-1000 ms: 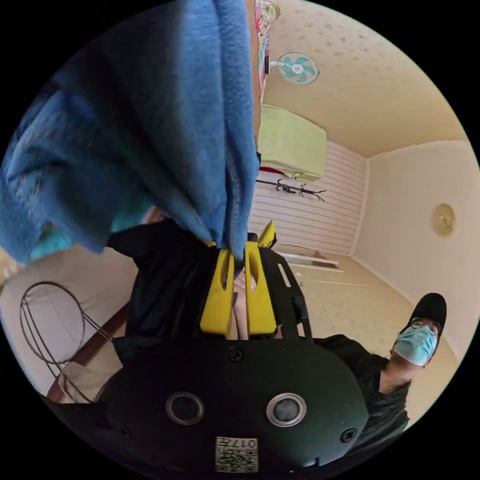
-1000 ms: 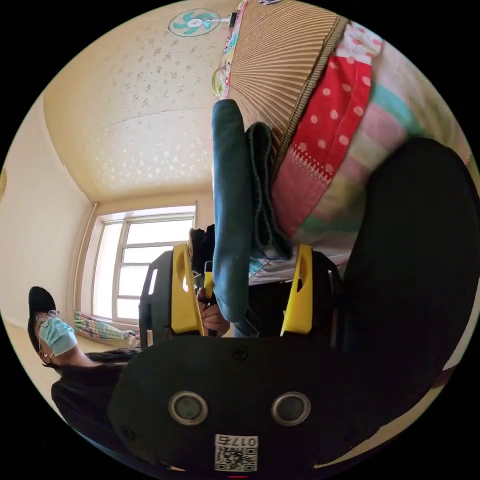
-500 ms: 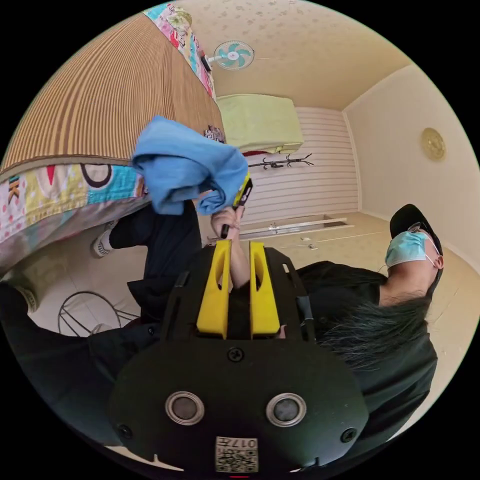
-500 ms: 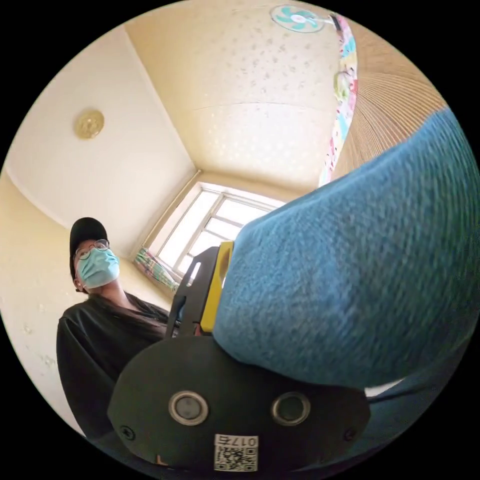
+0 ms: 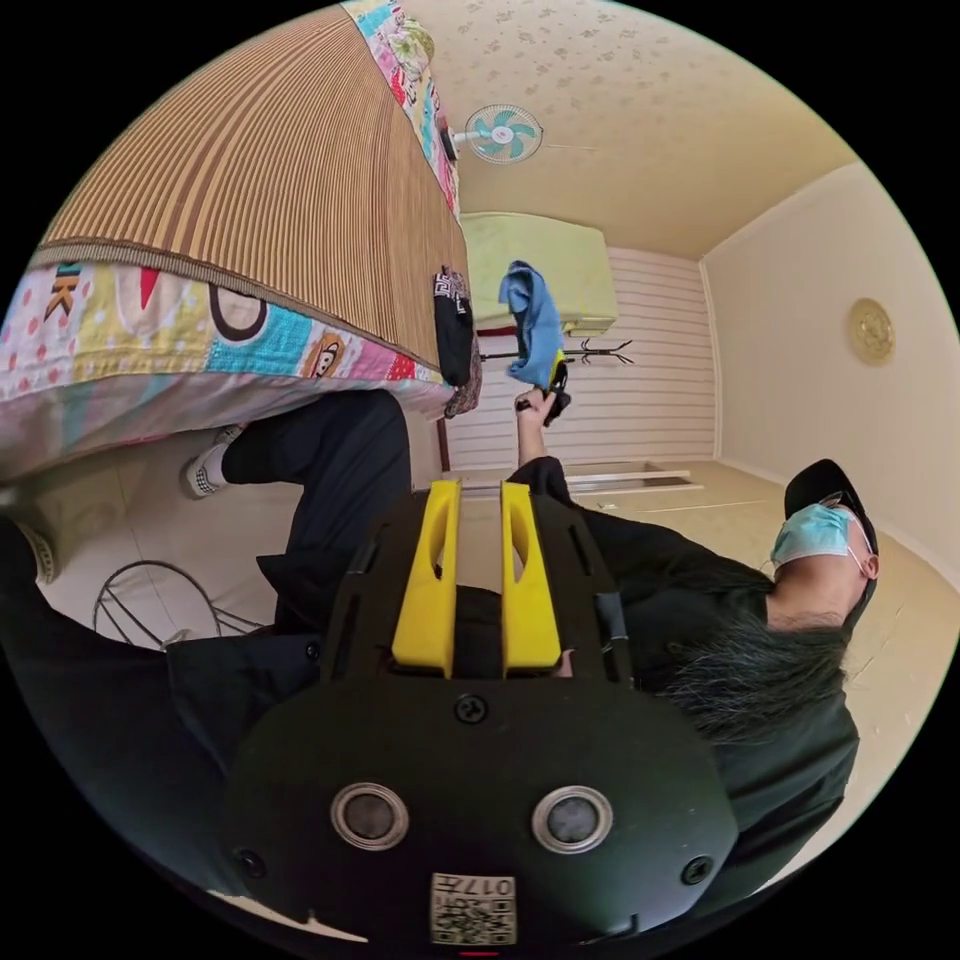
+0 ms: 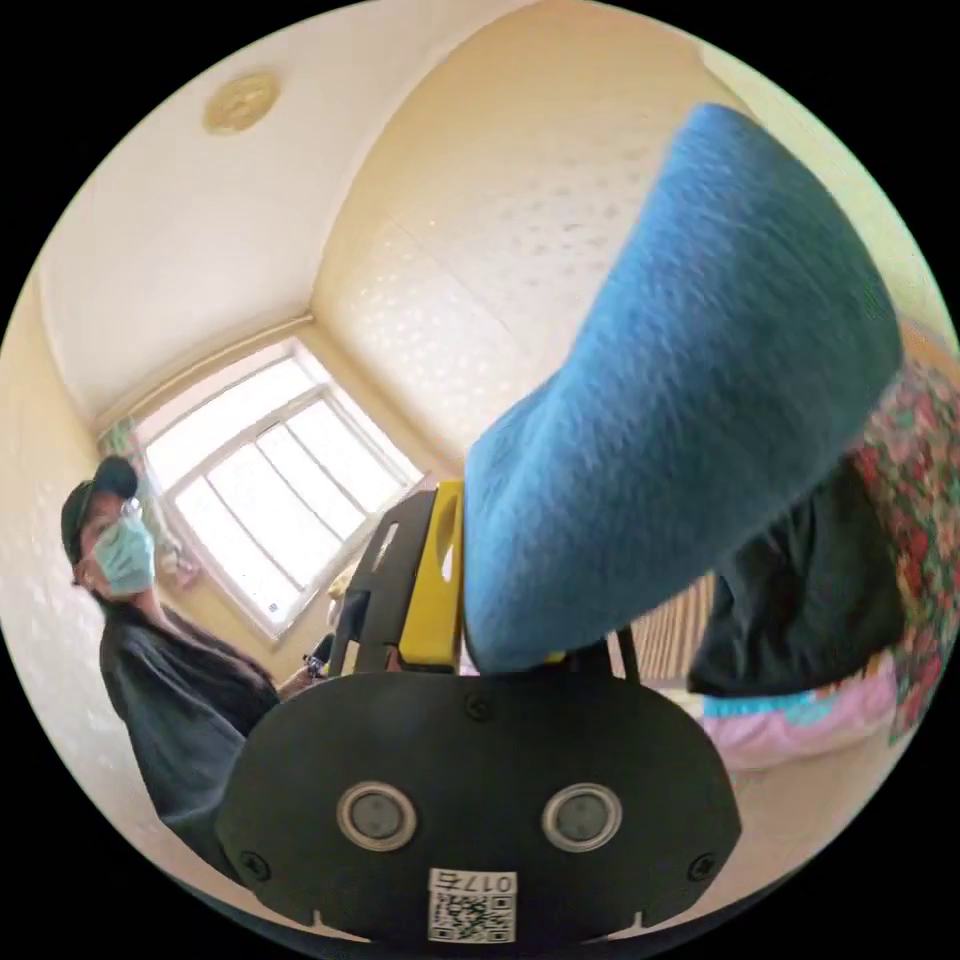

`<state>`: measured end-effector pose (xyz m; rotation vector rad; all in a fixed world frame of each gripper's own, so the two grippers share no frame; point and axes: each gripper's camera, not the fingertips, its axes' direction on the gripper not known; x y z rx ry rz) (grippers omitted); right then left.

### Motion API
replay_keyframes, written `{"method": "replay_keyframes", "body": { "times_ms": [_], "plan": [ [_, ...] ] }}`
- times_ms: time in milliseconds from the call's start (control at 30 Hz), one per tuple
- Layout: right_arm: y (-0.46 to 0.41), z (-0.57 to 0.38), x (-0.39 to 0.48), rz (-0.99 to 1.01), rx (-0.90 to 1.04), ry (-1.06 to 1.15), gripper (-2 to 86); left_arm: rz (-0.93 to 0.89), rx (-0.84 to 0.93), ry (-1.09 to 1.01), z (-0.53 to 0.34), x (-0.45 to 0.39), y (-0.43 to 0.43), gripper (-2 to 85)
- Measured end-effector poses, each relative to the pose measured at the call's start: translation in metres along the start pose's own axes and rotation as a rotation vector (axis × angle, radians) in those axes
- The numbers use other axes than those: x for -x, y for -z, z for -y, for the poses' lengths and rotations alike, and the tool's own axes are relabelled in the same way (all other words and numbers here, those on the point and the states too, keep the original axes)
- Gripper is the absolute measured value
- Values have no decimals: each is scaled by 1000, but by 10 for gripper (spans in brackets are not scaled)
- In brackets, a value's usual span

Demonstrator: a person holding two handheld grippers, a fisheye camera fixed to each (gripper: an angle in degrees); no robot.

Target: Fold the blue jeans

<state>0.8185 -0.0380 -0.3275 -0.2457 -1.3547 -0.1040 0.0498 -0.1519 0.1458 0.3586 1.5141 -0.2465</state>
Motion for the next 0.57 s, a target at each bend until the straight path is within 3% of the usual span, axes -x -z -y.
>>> {"method": "replay_keyframes", "body": {
  "times_ms": [67,167,367,433,567],
  "plan": [
    [37,-76,-76,-182,-60,-429,63,25,-17,14,-5,4,-1,77],
    [56,-198,-95,-273,-173,-666,64,63,-54,65,-14,16,4,81],
    [20,-360,-55,-132,-247,-804,28,267,-203,82,-18,10,50,87],
    [9,-374,-40,-108,-240,-804,22,408,-307,32,-16,-12,80,92],
    [-7,-342,-9,-87,-163,-682,11,873,-643,-93,-17,-99,162,123]
  ]
}}
